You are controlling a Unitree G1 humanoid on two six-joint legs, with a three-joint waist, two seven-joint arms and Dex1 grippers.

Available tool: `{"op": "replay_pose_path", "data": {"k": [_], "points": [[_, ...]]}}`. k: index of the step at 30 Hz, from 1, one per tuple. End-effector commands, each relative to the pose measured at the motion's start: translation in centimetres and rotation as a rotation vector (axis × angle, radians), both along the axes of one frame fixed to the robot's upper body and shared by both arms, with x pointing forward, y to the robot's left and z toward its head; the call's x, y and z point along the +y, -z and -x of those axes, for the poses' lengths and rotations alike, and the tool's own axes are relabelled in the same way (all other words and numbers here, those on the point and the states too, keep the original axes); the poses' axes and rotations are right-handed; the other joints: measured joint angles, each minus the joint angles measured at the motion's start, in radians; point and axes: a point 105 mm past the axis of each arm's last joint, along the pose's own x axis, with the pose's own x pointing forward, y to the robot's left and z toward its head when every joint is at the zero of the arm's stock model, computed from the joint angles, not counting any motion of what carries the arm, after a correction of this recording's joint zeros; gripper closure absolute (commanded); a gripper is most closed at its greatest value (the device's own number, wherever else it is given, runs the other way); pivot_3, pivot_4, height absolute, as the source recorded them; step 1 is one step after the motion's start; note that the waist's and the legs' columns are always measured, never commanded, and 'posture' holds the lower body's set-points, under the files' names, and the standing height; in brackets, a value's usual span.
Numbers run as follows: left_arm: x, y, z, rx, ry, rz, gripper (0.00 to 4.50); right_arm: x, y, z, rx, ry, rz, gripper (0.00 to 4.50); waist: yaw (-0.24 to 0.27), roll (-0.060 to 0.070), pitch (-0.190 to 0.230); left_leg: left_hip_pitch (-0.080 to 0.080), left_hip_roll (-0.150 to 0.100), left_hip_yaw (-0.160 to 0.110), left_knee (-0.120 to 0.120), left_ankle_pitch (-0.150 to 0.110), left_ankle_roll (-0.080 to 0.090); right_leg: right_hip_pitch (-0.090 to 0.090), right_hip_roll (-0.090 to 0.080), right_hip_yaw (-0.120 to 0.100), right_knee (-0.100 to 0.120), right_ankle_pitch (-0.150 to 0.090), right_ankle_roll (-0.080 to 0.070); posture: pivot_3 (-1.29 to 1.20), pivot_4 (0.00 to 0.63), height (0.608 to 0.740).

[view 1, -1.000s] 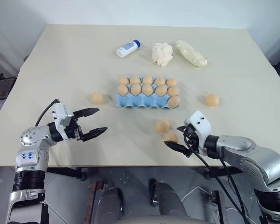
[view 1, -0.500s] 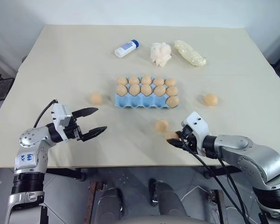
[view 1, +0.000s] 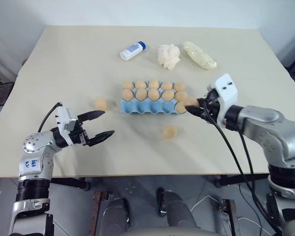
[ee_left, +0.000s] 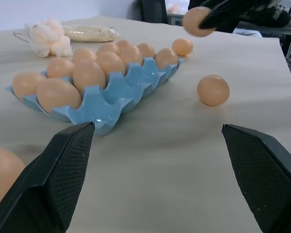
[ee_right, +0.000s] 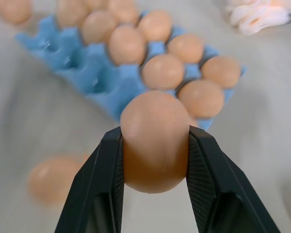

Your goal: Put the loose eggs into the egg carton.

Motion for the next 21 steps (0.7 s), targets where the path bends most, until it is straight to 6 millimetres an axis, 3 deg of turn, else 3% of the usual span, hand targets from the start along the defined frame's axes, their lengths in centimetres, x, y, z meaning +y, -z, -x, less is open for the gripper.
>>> {"op": "replay_pose_path", "data": {"k": [1,6,17,18,21], "points": [[-0.1,-1.2,-0.4,-0.06,-0.004,0.019,0.0,1.1,-1.1,-2.0,-0.083,0.001,-0.004,3.14,-0.004,0.0,0.0,0.0,0.0,0.0,0.0,0.0,0.0,0.0,0.0,0.0,0.0,0.0,0.001,0.0,0.15,0.74],[-0.1,-1.3,-0.6,-0.078,-0.016,0.025,0.0,2.8,-1.1,-3.6,-0.109,-0.016,-0.027,3.14,-0.004,0.0,0.0,-0.001,0.0,0.0,0.0,0.0,0.0,0.0,0.0,-0.001,0.001,0.0,0.001,0.0,0.15,0.74],[0.2,-1.1,-0.4,-0.086,-0.038,0.025,0.0,5.2,0.6,-4.1,-0.082,-0.085,-0.017,3.14,-0.013,0.0,0.0,-0.001,0.001,0.0,0.0,0.0,0.0,-0.001,0.0,-0.001,0.002,0.0,0.001,0.0,0.15,0.74],[0.1,-1.1,-0.4,-0.087,-0.039,0.025,0.0,5.2,0.7,-4.2,-0.08,-0.085,-0.015,2.44,-0.014,0.0,0.0,-0.001,0.001,0.0,0.001,0.0,0.0,-0.001,0.0,-0.001,0.003,0.0,0.001,0.0,0.15,0.74],[0.1,-1.1,-0.4,-0.088,-0.039,0.026,0.0,5.3,0.9,-4.4,-0.078,-0.084,-0.01,1.38,-0.019,0.0,0.0,-0.001,0.001,0.0,0.001,0.0,-0.001,-0.001,0.0,-0.001,0.003,0.0,0.001,0.0,0.15,0.74]]}}
